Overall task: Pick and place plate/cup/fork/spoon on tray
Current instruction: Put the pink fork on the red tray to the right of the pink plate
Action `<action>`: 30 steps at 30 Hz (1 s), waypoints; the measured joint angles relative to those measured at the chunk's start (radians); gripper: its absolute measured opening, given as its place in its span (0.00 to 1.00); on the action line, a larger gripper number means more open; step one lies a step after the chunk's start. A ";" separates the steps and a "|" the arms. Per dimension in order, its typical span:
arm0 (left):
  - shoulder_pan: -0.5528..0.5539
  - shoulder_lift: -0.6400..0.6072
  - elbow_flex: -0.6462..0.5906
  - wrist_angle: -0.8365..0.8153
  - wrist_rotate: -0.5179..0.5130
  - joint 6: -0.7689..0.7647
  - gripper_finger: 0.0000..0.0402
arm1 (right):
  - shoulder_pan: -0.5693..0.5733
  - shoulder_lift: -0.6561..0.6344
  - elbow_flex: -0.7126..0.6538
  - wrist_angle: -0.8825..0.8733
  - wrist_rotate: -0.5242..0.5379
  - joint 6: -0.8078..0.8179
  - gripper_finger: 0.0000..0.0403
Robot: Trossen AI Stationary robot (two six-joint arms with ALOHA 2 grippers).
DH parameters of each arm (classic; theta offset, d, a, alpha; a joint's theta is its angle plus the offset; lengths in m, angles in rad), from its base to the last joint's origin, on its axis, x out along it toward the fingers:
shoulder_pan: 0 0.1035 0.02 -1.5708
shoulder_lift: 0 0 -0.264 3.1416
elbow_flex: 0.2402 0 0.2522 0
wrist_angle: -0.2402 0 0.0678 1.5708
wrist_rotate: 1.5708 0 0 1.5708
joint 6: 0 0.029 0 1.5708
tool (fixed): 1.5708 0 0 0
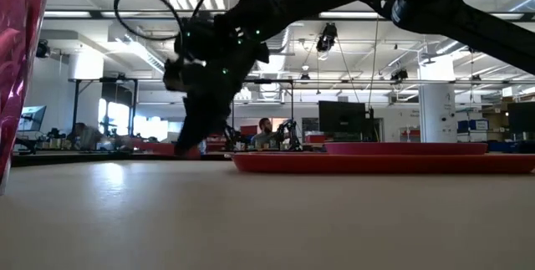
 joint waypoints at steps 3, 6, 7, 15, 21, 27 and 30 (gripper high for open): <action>0.000 -0.003 0.000 -0.001 0.000 0.000 0.48 | -0.002 -0.020 0.004 0.027 0.020 0.036 0.04; 0.000 -0.006 0.000 -0.008 0.000 -0.001 0.48 | -0.002 -0.047 0.004 0.022 0.112 0.044 0.04; 0.000 -0.006 0.000 -0.008 0.000 -0.001 0.48 | -0.002 -0.056 0.005 0.024 0.146 0.050 0.04; 0.000 -0.013 0.000 -0.034 0.000 -0.001 0.48 | -0.051 -0.159 0.005 0.004 0.187 0.114 0.04; 0.000 -0.019 0.000 -0.089 0.000 -0.034 0.48 | -0.081 -0.281 0.006 -0.049 0.283 0.098 0.04; 0.000 -0.025 0.000 -0.086 0.000 -0.025 0.48 | -0.099 -0.398 0.006 -0.151 0.425 0.123 0.04; 0.000 -0.028 0.000 -0.085 0.000 -0.017 0.48 | -0.097 -0.440 0.005 -0.223 0.490 0.158 0.04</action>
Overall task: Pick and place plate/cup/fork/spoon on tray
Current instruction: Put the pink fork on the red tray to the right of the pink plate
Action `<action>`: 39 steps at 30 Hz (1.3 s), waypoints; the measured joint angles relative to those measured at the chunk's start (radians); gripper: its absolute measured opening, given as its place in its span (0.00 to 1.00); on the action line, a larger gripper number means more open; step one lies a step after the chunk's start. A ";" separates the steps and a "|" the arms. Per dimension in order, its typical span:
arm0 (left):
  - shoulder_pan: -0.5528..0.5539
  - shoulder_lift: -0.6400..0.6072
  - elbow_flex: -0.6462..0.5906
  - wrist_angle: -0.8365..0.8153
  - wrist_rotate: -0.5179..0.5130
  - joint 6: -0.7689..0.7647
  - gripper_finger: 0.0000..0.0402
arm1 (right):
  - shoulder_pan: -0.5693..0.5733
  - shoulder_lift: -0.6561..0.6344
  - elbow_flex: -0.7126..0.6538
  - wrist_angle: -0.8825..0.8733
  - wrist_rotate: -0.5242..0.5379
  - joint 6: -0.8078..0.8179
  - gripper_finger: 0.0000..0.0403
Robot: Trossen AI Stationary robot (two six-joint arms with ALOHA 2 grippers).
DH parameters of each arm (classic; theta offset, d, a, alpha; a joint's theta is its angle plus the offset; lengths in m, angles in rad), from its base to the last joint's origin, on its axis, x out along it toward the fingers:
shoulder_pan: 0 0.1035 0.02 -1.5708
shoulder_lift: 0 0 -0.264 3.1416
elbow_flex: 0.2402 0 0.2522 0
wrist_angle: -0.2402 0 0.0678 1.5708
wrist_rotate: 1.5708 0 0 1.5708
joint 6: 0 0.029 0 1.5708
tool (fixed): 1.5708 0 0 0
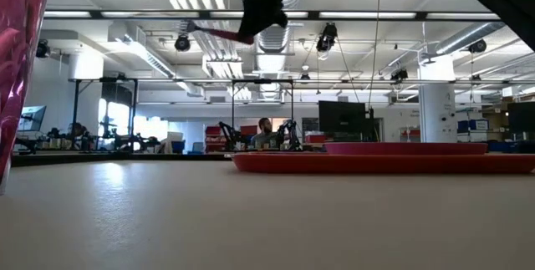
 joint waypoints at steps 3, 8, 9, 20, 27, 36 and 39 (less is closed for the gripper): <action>0.000 -0.005 0.000 0.000 0.000 0.016 0.48 | 0.008 -0.027 -0.001 -0.088 0.111 0.068 0.04; 0.000 -0.015 0.000 0.001 0.000 0.017 0.48 | 0.016 -0.052 -0.003 -0.206 0.203 0.173 0.04; 0.000 -0.017 0.000 0.001 0.000 0.017 0.48 | 0.019 -0.055 -0.005 -0.219 0.207 0.193 0.04; 0.000 -0.037 0.000 0.001 0.000 0.018 0.48 | 0.060 -0.068 -0.034 -0.478 0.190 0.338 0.04; 0.000 -0.035 0.000 0.001 0.000 0.018 0.48 | 0.079 -0.076 -0.108 -0.485 0.216 0.389 0.04; 0.000 -0.023 0.000 0.001 0.000 0.018 0.48 | 0.086 -0.075 -0.333 -0.489 0.195 0.439 0.04; 0.000 -0.022 0.000 0.001 0.000 0.018 0.48 | 0.094 -0.075 -0.393 -0.487 0.170 0.448 0.04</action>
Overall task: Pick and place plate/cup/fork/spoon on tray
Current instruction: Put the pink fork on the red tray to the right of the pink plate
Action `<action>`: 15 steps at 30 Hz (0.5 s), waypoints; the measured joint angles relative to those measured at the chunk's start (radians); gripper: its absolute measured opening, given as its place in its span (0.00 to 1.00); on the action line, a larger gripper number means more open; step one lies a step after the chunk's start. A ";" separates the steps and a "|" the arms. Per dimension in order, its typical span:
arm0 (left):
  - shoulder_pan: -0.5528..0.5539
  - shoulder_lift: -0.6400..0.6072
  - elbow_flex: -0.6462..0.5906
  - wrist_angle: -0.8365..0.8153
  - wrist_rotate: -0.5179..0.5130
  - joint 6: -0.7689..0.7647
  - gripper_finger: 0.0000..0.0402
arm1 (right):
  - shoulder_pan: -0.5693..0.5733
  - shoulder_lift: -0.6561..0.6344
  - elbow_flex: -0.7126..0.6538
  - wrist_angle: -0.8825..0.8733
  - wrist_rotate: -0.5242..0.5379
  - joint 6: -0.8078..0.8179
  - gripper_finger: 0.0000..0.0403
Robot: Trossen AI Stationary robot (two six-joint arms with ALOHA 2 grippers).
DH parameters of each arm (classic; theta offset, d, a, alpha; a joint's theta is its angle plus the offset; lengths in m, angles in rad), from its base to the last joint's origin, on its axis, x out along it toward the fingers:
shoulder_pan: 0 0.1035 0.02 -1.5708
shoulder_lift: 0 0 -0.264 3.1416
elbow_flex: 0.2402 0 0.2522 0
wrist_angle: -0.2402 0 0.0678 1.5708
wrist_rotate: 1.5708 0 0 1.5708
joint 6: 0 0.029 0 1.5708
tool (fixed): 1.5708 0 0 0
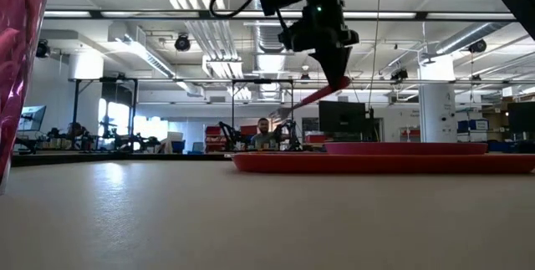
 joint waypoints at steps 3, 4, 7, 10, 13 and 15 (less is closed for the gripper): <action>0.000 0.001 0.000 0.000 0.000 0.000 0.48 | 0.011 -0.009 -0.047 0.018 -0.016 0.031 0.04; 0.000 0.001 0.000 0.000 0.000 0.000 0.48 | 0.013 -0.014 -0.060 0.023 -0.017 0.047 0.04; 0.000 0.001 0.000 0.000 0.000 0.000 0.48 | 0.024 -0.032 -0.099 0.043 -0.016 0.092 0.04; 0.000 0.001 0.000 0.001 0.000 0.000 0.48 | 0.039 -0.046 -0.139 0.066 -0.016 0.132 0.04; 0.000 0.001 0.000 0.002 0.000 0.000 0.48 | 0.054 -0.047 -0.164 0.090 -0.017 0.181 0.04; 0.000 0.001 0.000 0.005 0.000 0.000 0.48 | 0.063 -0.047 -0.182 0.128 -0.018 0.213 0.04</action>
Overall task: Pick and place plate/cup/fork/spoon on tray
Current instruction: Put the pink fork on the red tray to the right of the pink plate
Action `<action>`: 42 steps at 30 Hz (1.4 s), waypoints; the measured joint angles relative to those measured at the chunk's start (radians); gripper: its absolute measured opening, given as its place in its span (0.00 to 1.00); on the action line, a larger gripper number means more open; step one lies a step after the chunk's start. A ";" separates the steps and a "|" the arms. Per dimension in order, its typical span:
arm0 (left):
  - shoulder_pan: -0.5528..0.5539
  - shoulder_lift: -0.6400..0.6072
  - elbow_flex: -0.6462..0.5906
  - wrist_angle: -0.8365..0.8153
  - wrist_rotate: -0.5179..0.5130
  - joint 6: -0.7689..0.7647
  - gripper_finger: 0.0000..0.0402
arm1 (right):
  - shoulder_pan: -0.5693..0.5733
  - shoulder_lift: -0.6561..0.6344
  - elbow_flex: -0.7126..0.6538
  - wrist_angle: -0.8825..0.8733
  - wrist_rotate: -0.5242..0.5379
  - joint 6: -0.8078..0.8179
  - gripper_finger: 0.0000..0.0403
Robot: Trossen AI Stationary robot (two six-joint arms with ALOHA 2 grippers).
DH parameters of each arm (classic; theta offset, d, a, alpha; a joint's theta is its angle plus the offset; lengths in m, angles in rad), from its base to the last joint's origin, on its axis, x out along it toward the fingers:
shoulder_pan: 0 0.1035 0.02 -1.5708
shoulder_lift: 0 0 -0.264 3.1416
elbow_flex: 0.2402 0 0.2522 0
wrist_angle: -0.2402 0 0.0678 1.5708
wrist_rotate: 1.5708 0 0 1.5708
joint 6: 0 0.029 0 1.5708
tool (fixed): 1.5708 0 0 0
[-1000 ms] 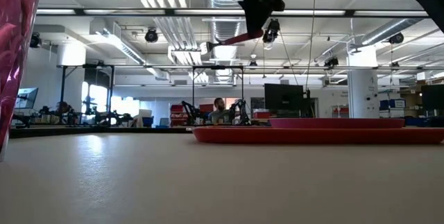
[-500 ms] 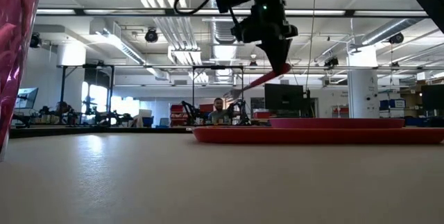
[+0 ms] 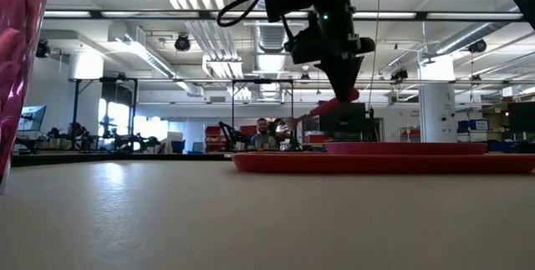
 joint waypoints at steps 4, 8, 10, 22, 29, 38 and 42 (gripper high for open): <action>0.000 0.000 0.000 0.001 0.000 0.000 0.48 | 0.018 0.000 -0.035 0.104 -0.026 0.043 0.04; 0.000 0.000 0.000 0.000 0.000 -0.001 0.48 | 0.031 -0.001 -0.052 0.161 -0.029 0.075 0.04; 0.000 0.000 0.000 0.000 0.000 0.000 0.48 | 0.033 -0.001 -0.059 0.163 -0.028 0.092 0.04; 0.000 0.000 0.000 -0.003 0.000 0.000 0.48 | 0.071 -0.001 -0.128 0.252 -0.027 0.242 0.04; 0.000 -0.001 0.000 -0.007 0.000 0.000 0.48 | 0.072 0.002 -0.178 0.361 -0.021 0.306 0.04; 0.000 -0.002 0.000 -0.009 0.000 0.007 0.48 | 0.072 0.036 -0.181 0.348 0.011 0.397 0.04; 0.000 -0.002 0.000 -0.009 0.000 0.010 0.48 | 0.076 0.055 -0.181 0.348 0.011 0.436 0.04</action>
